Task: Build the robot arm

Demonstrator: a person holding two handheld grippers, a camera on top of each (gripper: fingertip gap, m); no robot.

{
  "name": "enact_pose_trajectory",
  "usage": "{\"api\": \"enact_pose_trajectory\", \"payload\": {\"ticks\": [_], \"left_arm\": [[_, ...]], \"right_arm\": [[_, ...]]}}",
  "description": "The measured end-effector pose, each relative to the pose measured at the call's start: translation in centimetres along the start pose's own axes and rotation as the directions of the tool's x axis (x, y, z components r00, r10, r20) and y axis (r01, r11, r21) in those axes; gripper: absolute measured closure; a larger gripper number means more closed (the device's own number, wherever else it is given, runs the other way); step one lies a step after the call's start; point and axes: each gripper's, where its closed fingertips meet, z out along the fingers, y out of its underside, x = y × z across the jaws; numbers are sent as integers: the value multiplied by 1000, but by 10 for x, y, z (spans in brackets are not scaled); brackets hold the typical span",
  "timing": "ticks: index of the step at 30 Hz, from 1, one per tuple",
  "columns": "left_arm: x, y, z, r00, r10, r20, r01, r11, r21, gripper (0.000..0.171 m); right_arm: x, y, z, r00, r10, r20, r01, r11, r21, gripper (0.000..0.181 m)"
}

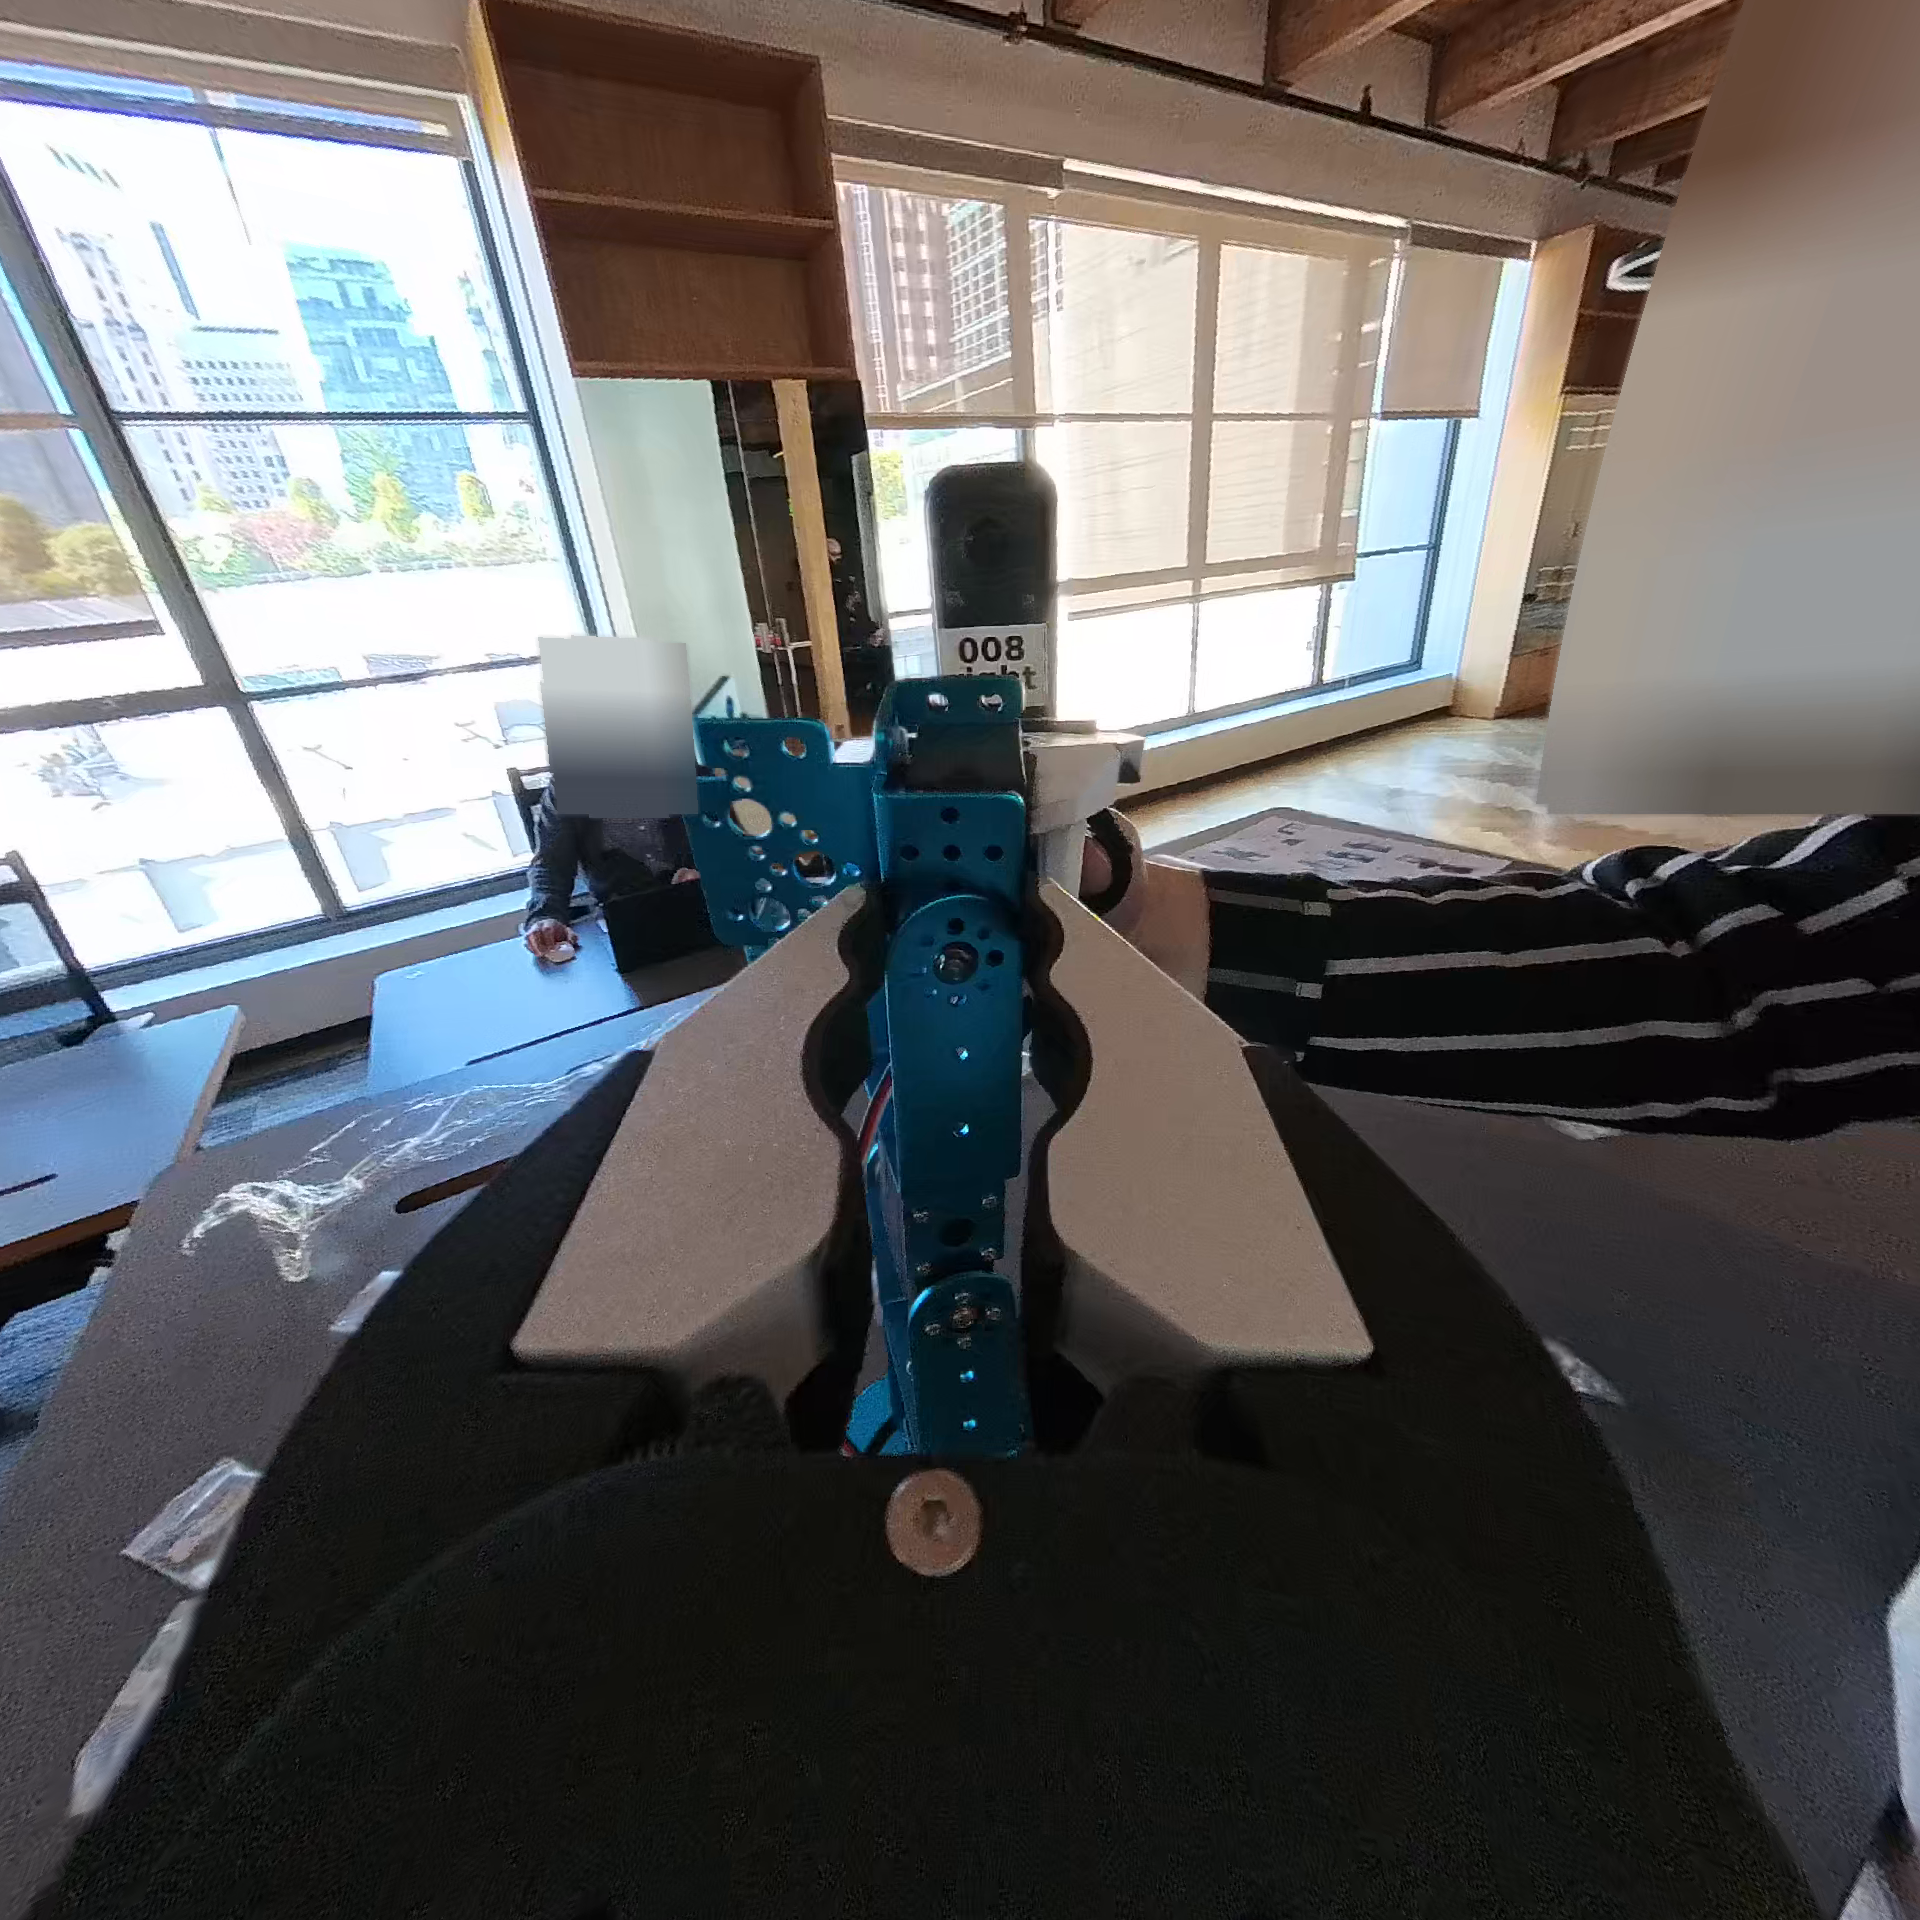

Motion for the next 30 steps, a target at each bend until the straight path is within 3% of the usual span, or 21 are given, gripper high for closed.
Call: {"api": "enact_pose_trajectory", "payload": {"ticks": [9,30], "left_arm": [[2,-1,1,995,-78,-54,78,997,-9,148],[-1,-1,1,993,-110,-49,107,992,-61,148]], "right_arm": [[-1,-1,-1,996,14,-86,-14,1000,-4,155],[2,-1,1,997,42,-69,-41,999,3,155]]}}
